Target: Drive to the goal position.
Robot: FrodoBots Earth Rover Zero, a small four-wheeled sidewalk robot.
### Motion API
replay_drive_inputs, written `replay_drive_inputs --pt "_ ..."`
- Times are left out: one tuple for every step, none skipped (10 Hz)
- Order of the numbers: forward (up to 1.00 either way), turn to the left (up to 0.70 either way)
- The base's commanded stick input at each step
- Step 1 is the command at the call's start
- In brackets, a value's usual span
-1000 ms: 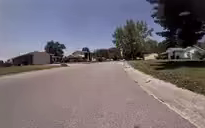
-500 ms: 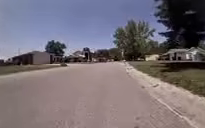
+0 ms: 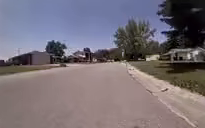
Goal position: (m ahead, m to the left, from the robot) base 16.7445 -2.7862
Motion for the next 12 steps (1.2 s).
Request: replay_drive_inputs --pt "0.7 0.0" --pt "0.7 0.0" --pt "0.7 0.0" --pt "0.7 0.0" --pt "0.7 -0.02" --pt "0.7 -0.21" --pt "0.7 -0.35" --pt "0.7 -0.35" --pt "0.7 -0.35" --pt "0.7 -0.35" --pt "0.7 -0.35" --pt "0.7 0.0"
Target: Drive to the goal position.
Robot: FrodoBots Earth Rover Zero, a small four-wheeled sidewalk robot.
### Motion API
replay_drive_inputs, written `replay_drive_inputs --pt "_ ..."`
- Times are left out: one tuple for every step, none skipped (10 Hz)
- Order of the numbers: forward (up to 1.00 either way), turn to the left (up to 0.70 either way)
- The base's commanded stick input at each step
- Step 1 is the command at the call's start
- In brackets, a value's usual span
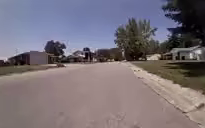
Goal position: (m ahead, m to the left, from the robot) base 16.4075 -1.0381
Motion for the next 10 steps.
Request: replay_drive_inputs --pt "0.7 0.0" --pt "0.7 0.0" --pt "0.7 0.0" --pt "0.7 0.0" --pt "0.7 0.0" --pt "0.7 0.0" --pt "0.7 0.0" --pt "0.7 0.0" --pt "0.7 0.0" --pt "0.7 0.0"
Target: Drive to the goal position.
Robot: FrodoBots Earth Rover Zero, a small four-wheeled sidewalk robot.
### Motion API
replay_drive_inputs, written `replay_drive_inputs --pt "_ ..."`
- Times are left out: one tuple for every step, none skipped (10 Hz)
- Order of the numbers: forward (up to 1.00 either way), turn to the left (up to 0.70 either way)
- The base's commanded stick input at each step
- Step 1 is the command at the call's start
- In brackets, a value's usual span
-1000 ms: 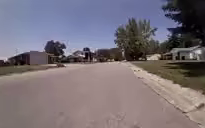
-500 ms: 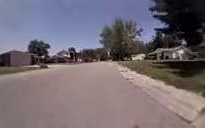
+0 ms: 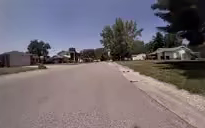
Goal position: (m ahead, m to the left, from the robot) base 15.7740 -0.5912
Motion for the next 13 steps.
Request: replay_drive_inputs --pt "0.7 0.0" --pt "0.7 0.0" --pt "0.7 0.0" --pt "0.7 0.0" --pt "0.7 0.0" --pt "0.7 0.0" --pt "0.7 0.0" --pt "0.7 -0.05" --pt "0.7 -0.18" --pt "0.7 -0.32" --pt "0.7 -0.35" --pt "0.7 -0.35" --pt "0.7 -0.35"
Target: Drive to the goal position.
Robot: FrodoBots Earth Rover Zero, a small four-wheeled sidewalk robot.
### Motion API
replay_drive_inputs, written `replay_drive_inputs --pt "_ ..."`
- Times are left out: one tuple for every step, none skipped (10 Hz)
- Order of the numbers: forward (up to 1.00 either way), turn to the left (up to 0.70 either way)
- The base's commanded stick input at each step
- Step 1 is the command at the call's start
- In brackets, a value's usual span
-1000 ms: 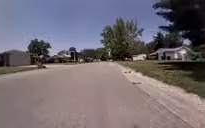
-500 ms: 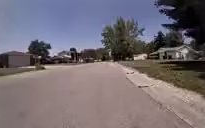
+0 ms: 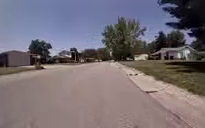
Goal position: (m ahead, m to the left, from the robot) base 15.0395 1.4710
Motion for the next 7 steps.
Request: replay_drive_inputs --pt "0.7 -0.19" --pt "0.7 0.0" --pt "0.7 0.0" --pt "0.7 0.0" --pt "0.7 0.0" --pt "0.7 0.0" --pt "0.7 0.0"
